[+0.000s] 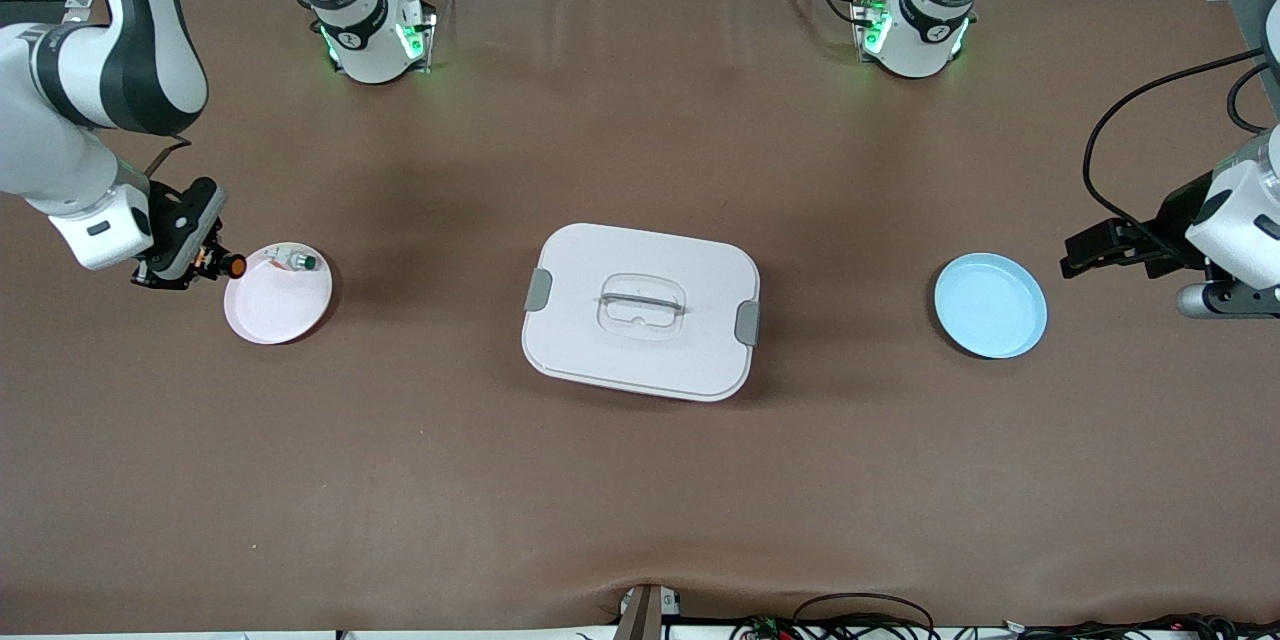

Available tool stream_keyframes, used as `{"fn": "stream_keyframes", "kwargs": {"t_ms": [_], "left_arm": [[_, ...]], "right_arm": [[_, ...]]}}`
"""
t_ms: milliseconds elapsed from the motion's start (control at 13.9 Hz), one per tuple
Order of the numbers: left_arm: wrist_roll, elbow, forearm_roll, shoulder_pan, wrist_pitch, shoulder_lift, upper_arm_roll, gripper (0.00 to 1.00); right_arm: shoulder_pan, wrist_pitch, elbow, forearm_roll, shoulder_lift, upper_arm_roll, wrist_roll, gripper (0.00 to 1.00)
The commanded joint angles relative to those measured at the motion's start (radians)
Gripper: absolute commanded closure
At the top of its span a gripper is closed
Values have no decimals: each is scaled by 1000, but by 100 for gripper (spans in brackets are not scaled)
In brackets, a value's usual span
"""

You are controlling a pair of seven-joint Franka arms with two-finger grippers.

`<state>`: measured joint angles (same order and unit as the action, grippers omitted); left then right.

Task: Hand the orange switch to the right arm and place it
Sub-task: 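Lower the switch onto the pink plate and open the right gripper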

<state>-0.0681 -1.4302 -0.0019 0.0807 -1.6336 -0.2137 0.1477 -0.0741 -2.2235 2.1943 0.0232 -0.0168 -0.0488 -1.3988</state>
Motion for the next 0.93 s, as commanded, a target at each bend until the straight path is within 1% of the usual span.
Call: {"fn": "stream_keyframes", "kwargs": {"t_ms": [0,143,359,645,861], "left_arm": [[13,-4,-6,-134,14,13,-132,0],[11,-19,-30,-145,12,22,-152,0],[10,-123,-36,-162,-52,91,-168,0],[-10,-200,-36,-161,-80,164,-166,0],[-39,-213,-36,-159,-78,207,-160,0]], "right_arm": [[-47,-85,89,40,-34,18,-11,100],[-70,-168,133,41,-28,18,-12,100],[-93,-246,136,41,26,20,-96,100],[-115,-318,140,41,99,20,-124,100],[-116,-407,156,41,156,20,-150,100]]}}
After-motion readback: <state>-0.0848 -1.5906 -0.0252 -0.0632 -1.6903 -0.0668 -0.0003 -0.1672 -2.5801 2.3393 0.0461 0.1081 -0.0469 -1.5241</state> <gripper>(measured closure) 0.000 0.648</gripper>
